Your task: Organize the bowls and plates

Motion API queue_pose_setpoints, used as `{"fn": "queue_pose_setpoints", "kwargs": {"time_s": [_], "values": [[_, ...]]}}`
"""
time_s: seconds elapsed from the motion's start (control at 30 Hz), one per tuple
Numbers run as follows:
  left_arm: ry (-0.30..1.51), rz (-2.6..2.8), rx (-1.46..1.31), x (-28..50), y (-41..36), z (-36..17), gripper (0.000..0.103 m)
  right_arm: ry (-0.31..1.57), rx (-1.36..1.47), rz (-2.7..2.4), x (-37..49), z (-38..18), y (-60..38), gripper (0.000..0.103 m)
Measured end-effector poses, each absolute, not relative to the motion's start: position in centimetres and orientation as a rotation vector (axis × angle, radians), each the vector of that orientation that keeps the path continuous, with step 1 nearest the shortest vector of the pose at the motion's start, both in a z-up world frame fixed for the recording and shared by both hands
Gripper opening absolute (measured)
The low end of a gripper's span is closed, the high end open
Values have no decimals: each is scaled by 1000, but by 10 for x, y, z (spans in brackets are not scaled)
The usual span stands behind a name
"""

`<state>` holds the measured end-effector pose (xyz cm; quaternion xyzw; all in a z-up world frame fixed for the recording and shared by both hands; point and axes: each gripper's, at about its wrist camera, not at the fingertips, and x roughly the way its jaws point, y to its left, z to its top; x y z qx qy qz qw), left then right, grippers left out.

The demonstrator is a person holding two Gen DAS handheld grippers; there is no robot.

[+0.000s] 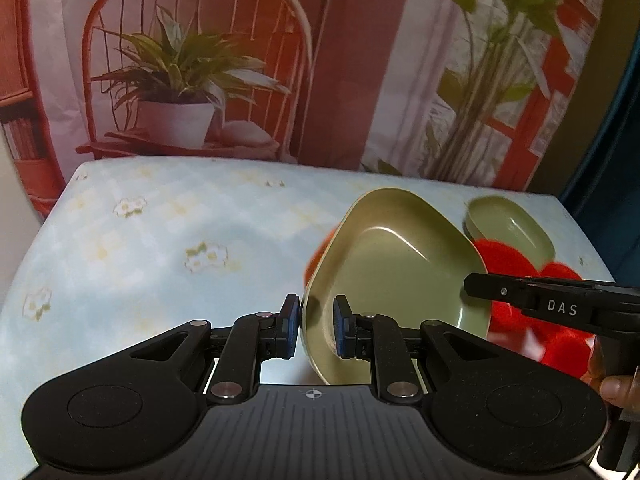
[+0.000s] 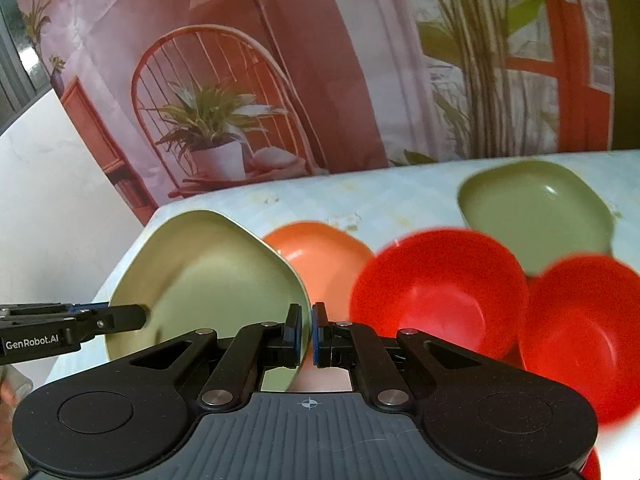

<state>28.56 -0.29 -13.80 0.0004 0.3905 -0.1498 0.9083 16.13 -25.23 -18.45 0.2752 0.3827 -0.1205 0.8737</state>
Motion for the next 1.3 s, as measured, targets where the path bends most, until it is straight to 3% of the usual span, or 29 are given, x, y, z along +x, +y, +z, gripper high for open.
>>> {"fn": "queue_pose_setpoints", "kwargs": {"time_s": [0.3, 0.7, 0.97, 1.07, 1.13, 1.3], "values": [[828, -315, -2, 335, -13, -152, 19, 857, 551, -255, 214, -198, -285, 5], [891, -330, 60, 350, -29, -180, 19, 924, 537, -272, 219, -219, -299, 5], [891, -322, 73, 356, -32, -183, 20, 917, 508, -291, 218, -213, -298, 14], [882, -318, 72, 354, -32, -181, 23, 911, 492, -303, 217, -210, -300, 16], [872, -306, 76, 355, -31, -179, 33, 908, 481, -312, 216, -209, -301, 16], [846, -301, 71, 351, -32, -167, 33, 894, 458, -339, 207, -201, -305, 17]]}}
